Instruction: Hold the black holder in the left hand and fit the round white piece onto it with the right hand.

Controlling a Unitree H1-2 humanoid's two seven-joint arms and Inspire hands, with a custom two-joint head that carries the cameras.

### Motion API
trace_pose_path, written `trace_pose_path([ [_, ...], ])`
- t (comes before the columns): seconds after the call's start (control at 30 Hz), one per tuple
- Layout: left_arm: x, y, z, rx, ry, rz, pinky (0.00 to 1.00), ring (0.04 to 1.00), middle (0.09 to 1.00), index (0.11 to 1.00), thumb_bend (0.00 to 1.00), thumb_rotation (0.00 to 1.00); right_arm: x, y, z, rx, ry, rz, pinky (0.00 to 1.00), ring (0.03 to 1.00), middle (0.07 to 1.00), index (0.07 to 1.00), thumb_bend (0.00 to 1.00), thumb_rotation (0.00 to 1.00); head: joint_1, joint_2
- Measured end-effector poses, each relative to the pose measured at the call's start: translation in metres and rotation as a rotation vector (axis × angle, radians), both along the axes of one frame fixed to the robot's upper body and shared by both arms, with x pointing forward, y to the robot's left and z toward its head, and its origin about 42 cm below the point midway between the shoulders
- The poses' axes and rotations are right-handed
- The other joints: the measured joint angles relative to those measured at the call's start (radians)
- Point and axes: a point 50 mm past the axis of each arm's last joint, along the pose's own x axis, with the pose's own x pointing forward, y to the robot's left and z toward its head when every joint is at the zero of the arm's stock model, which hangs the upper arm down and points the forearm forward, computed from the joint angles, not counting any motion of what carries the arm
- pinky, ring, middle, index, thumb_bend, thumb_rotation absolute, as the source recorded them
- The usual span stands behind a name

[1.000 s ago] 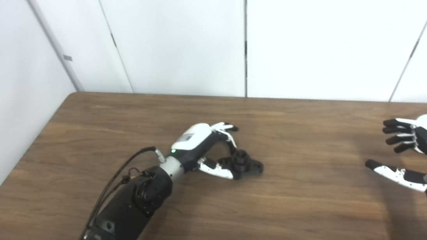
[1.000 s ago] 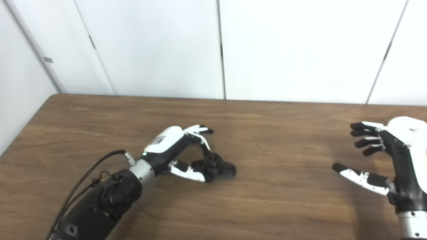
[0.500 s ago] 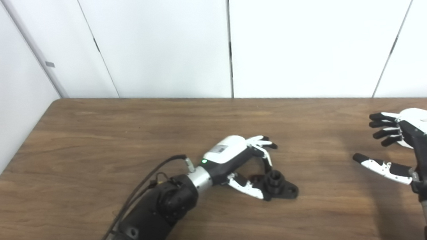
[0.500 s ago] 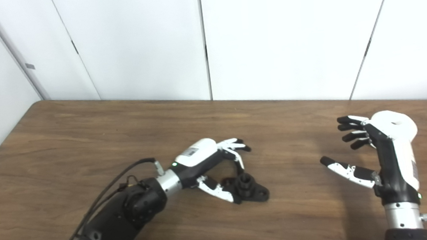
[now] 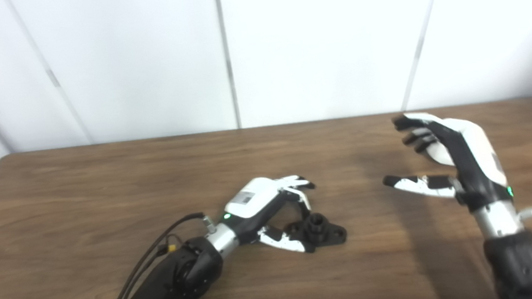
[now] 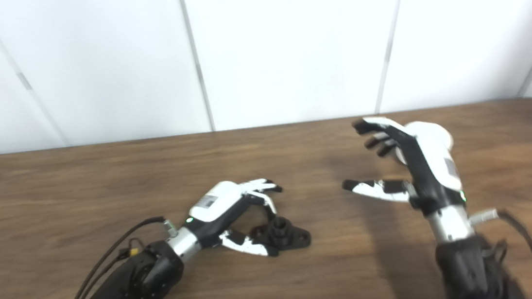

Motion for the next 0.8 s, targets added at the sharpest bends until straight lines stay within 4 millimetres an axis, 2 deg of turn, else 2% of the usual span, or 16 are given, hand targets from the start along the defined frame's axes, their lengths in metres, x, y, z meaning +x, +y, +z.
trace_pose_path([
  [0.03, 0.000, 0.002, 0.000, 0.003, -0.002, 0.000, 0.84, 0.910, 0.858, 0.485, 0.52, 0.06, 0.003, -0.003, 0.010, -0.063, 0.021, -0.014, 0.56, 0.721, 0.798, 0.816, 0.71, 0.30, -0.020, -0.003],
  [0.07, 0.000, 0.005, 0.000, 0.006, -0.004, -0.001, 0.83, 0.906, 0.855, 0.485, 0.52, 0.06, 0.006, -0.006, 0.018, -0.121, 0.032, -0.025, 0.58, 0.748, 0.818, 0.826, 0.73, 0.31, -0.078, -0.011],
  [0.17, 0.001, 0.013, 0.001, 0.006, -0.011, -0.007, 0.80, 0.890, 0.849, 0.485, 0.52, 0.06, 0.013, -0.010, 0.037, -0.280, 0.086, -0.082, 0.60, 0.779, 0.834, 0.832, 0.78, 0.31, -0.153, -0.037],
  [0.33, 0.001, 0.018, 0.002, -0.004, -0.023, -0.020, 0.75, 0.859, 0.833, 0.486, 0.52, 0.06, 0.028, -0.010, 0.062, -0.527, 0.137, -0.187, 0.63, 0.817, 0.857, 0.843, 0.84, 0.31, -0.227, -0.072],
  [0.4, 0.001, 0.021, 0.002, -0.001, -0.027, -0.020, 0.75, 0.858, 0.831, 0.486, 0.52, 0.06, 0.034, -0.011, 0.075, -0.592, 0.138, -0.227, 0.64, 0.849, 0.888, 0.857, 0.87, 0.31, -0.282, -0.103],
  [0.53, 0.000, 0.023, 0.003, 0.000, -0.027, -0.020, 0.75, 0.848, 0.823, 0.486, 0.52, 0.05, 0.051, -0.019, 0.097, -0.681, 0.201, -0.307, 0.65, 0.865, 0.919, 0.871, 0.90, 0.28, -0.333, -0.132],
  [0.63, -0.001, 0.029, 0.004, 0.000, -0.023, -0.018, 0.75, 0.852, 0.832, 0.486, 0.52, 0.05, 0.061, -0.027, 0.104, -0.728, 0.246, -0.359, 0.69, 0.879, 0.929, 0.887, 0.92, 0.28, -0.361, -0.149],
  [0.8, 0.000, 0.032, 0.005, -0.004, -0.015, -0.015, 0.74, 0.844, 0.822, 0.486, 0.52, 0.05, 0.079, -0.041, 0.093, -0.758, 0.347, -0.410, 0.82, 0.928, 0.936, 0.882, 0.97, 0.29, -0.384, -0.163],
])
